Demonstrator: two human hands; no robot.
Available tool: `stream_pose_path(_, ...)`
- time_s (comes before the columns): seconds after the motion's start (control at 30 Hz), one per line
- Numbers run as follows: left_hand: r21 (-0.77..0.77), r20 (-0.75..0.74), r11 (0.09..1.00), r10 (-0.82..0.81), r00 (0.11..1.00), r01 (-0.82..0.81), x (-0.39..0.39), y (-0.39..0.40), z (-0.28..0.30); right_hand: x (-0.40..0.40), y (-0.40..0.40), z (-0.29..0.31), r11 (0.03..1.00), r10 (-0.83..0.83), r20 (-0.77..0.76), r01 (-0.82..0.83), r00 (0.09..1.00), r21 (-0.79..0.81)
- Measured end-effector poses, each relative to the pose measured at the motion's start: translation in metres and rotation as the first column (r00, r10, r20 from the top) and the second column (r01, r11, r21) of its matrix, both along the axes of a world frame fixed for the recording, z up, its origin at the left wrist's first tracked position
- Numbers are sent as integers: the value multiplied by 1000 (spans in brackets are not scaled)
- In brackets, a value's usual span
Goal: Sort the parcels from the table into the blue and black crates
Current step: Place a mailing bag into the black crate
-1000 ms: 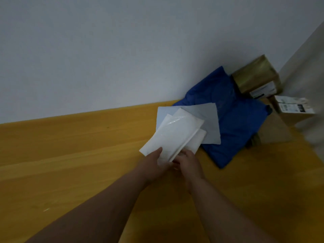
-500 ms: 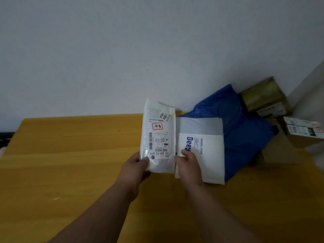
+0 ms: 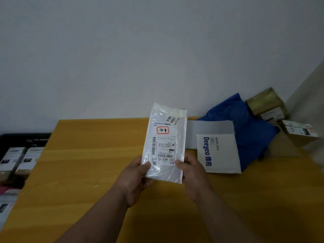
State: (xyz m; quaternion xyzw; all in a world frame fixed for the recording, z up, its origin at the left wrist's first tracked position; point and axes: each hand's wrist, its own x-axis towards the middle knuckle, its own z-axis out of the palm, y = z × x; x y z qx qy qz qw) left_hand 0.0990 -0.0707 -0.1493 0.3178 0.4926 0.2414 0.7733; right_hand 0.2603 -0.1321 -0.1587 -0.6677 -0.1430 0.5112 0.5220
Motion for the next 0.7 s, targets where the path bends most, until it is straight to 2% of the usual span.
stream_pose_path(0.07, 74, -54, 996, -37, 998, 41, -20, 2, 8, -15, -3, 2, 1000, -9, -2, 9, 1000, 11)
stream_pose_path(0.13, 191, -184, 974, -89, 979, 124, -43, 10, 18, -25, -3, 4, 997, -74, 94, 73, 993, 12)
stream_pose_path(0.2, 309, -389, 905, -158, 907, 291, -65, 22, 32, -28, -2, 9, 985, -171, 290, 170, 942, 29)
stream_pose_path(0.23, 344, -502, 844, -205, 840, 412, -75, 29, 40, -29, -1, 13, 987, -154, 441, 157, 884, 30)
stream_pose_path(0.27, 353, -603, 767, -252, 757, 536, -83, 34, 49, -28, 0, 16, 997, -60, 618, 77, 784, -1)
stream_pose_path(0.3, 335, -685, 683, -296, 665, 649, -88, 40, 57, -29, 1, 18, 994, 108, 773, -52, 625, -97)
stream_pose_path(0.33, 304, -749, 598, -331, 574, 741, -92, 43, 65, -31, 2, 21, 955, 292, 841, -187, 455, -231)
stream_pose_path(0.37, 275, -795, 528, -346, 499, 804, -93, 46, 72, -34, 3, 23, 885, 446, 821, -313, 356, -345)
stream_pose_path(0.4, 268, -824, 482, -334, 457, 834, -94, 47, 77, -38, 4, 23, 812, 558, 743, -426, 369, -399)
stream_pose_path(0.43, 287, -841, 464, -296, 452, 838, -95, 48, 81, -44, 4, 22, 759, 632, 643, -513, 432, -401)
stream_pose_path(0.47, 336, -843, 473, -234, 484, 814, -96, 48, 82, -50, 2, 20, 733, 667, 559, -568, 492, -375)
stream_pose_path(0.5, 414, -822, 515, -143, 552, 750, -99, 47, 82, -56, 0, 17, 733, 671, 496, -595, 551, -331)
stream_pose_path(0.57, 593, -709, 637, 122, 695, 493, -107, 43, 77, -64, -3, 10, 797, 599, 375, -571, 708, -196)
stream_pose_path(0.6, 654, -627, 687, 260, 734, 316, -113, 38, 73, -69, -3, 8, 838, 544, 270, -532, 795, -122)
stream_pose_path(0.67, 624, -521, 782, 413, 747, 3, -128, 27, 62, -78, -1, 7, 900, 436, 24, -436, 899, -18)
stream_pose_path(0.7, 523, -503, 848, 392, 770, -90, -135, 21, 57, -83, 1, 7, 914, 405, -46, -405, 913, 5)
